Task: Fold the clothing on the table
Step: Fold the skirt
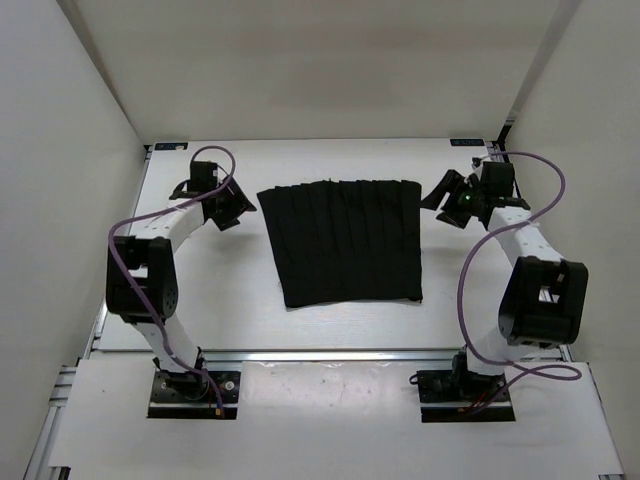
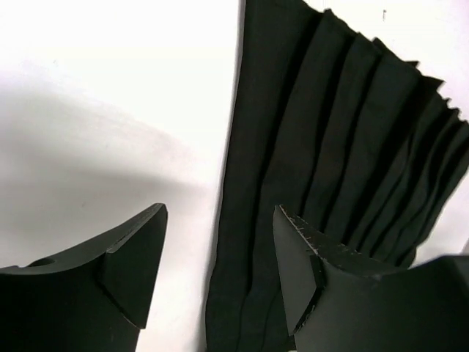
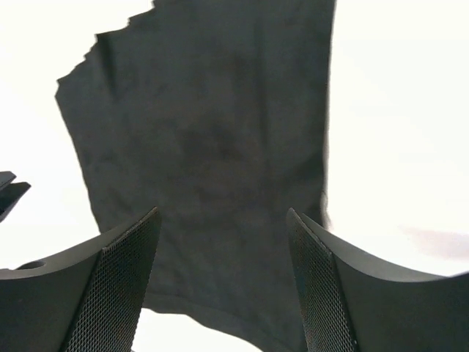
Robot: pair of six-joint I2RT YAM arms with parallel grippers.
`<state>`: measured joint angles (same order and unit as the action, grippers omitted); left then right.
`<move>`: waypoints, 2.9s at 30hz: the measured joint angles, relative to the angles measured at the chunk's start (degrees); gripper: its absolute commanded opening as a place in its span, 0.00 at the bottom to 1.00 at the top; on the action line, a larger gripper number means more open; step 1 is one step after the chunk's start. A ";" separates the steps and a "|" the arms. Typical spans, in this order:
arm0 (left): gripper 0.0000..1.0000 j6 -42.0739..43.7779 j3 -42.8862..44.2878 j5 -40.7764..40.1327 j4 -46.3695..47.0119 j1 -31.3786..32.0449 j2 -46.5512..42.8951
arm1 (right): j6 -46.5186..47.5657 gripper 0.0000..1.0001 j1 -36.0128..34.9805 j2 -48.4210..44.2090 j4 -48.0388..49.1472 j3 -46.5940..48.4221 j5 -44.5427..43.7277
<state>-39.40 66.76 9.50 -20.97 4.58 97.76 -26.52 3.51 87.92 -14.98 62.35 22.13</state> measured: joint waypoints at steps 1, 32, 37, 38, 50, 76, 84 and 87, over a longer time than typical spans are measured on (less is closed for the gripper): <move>0.70 0.07 1.09 -0.31 0.07 0.31 1.49 | 0.48 0.74 0.87 1.49 -0.52 0.83 0.48; 0.67 -2.08 -24.96 -5.22 -7.17 19.71 -15.19 | 5.33 0.66 -2.05 -5.75 -18.45 -19.12 -2.47; 0.67 -4.28 -24.59 -2.91 -4.31 21.86 -13.64 | 5.27 0.64 -1.64 -6.16 -17.81 -20.85 -3.17; 0.66 -4.68 -24.59 -2.51 -4.15 22.01 -13.64 | 5.05 0.64 -1.64 -6.16 -17.84 -21.42 -3.19; 0.46 -8.11 -24.70 -0.09 -3.15 24.09 -12.57 | 2.49 0.56 -1.75 -6.99 -15.89 -24.61 -1.31; 0.28 -9.99 -25.16 4.55 1.27 26.34 -9.18 | -0.24 0.45 -0.85 -9.75 -9.60 -26.80 -4.15; 0.00 -9.33 -25.09 6.05 2.32 26.01 -8.20 | -2.84 0.00 -0.85 -9.44 -1.31 -30.82 -1.22; 0.00 -7.26 -24.33 7.93 1.70 24.48 -7.41 | -3.45 0.00 -1.01 -10.29 0.63 -31.93 -0.09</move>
<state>-46.65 42.44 17.43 -19.27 29.06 90.35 -29.98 2.50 77.62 -14.35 30.41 22.04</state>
